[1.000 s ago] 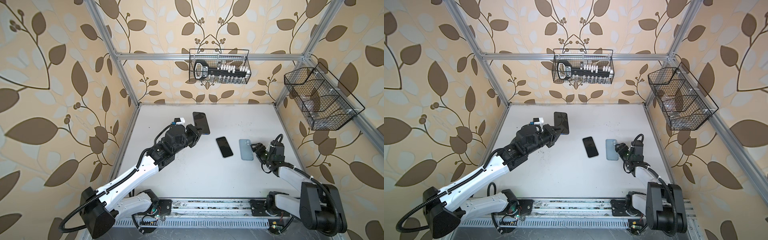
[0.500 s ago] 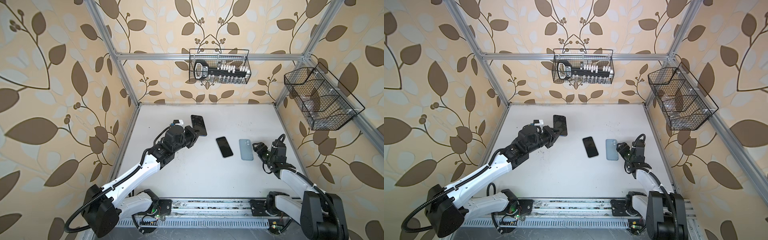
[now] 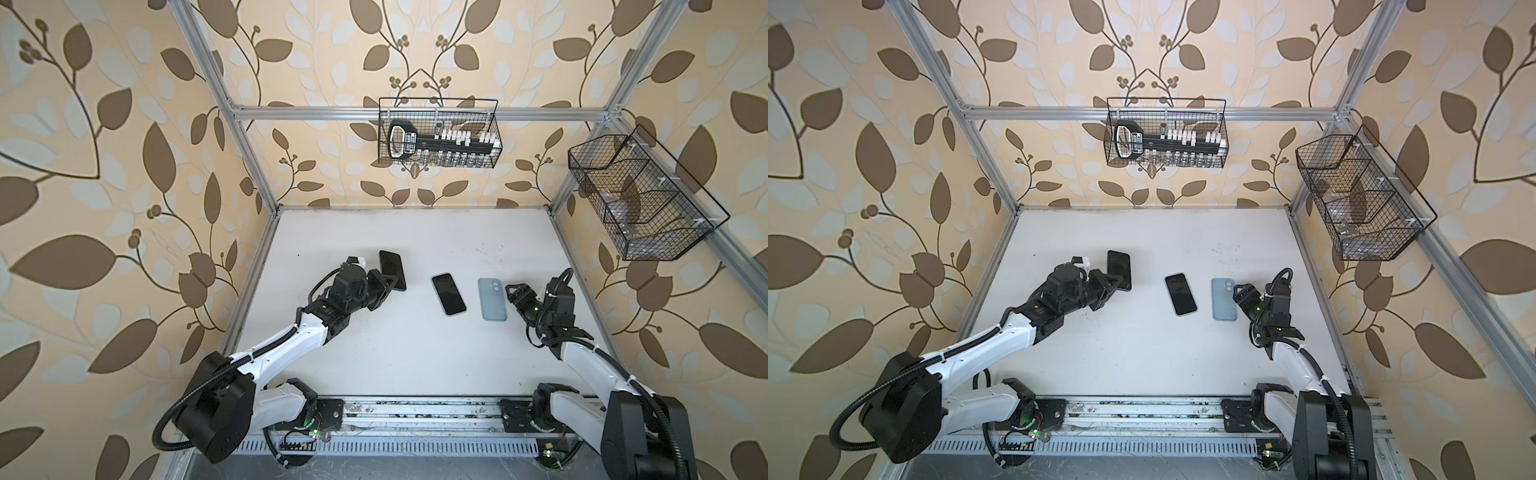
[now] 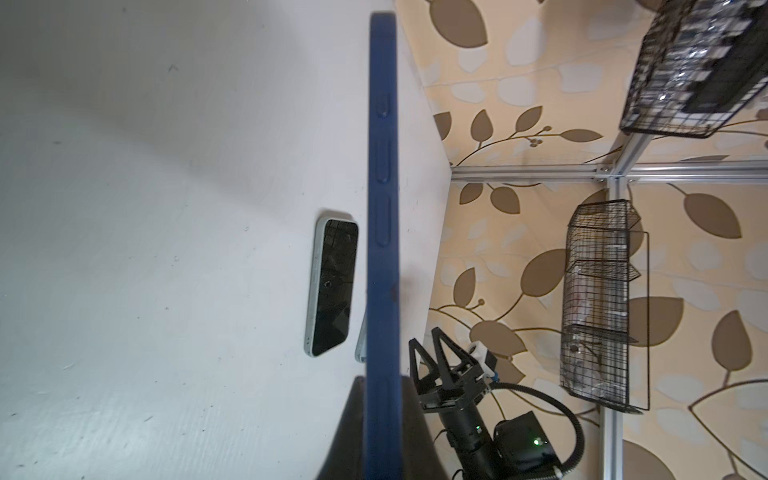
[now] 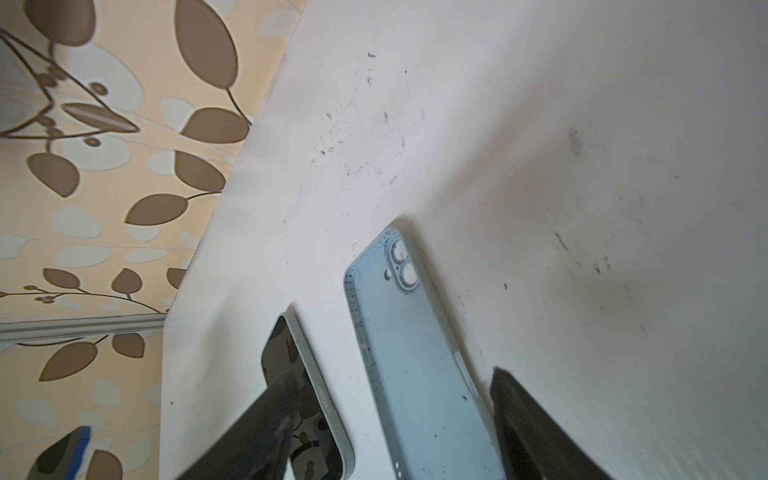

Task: Take the phone out of the phone case
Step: Place the phone at the center of the table.

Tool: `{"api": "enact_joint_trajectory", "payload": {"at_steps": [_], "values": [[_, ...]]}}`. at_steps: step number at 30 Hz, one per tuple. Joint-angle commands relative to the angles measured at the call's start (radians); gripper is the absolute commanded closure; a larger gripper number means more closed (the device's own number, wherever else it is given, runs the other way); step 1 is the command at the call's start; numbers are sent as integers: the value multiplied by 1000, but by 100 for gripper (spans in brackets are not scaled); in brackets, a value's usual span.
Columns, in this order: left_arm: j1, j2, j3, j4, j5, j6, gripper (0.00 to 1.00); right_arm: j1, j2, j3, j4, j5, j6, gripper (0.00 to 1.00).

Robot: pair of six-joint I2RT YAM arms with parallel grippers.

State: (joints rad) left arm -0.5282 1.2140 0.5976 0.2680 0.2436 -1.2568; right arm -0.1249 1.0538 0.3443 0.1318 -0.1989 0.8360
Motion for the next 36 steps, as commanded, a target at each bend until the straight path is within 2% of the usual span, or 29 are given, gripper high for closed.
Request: {"api": "enact_joint_trajectory", "payload": {"at_steps": [1,9,19,33,36], "values": [[10,29,-22,223,61,49,100,-1,-11,-13,15,-21,-3,26],[11,152,-93,432,97,121,100,-1,-7,-38,44,-32,-4,27],[10,448,-171,790,125,11,100,-10,-9,-56,55,-43,-14,27],[10,495,-206,715,45,-3,100,-35,-19,-74,60,-53,-22,27],[10,499,-212,721,40,-13,88,-34,-15,-74,63,-54,-21,27]]}}
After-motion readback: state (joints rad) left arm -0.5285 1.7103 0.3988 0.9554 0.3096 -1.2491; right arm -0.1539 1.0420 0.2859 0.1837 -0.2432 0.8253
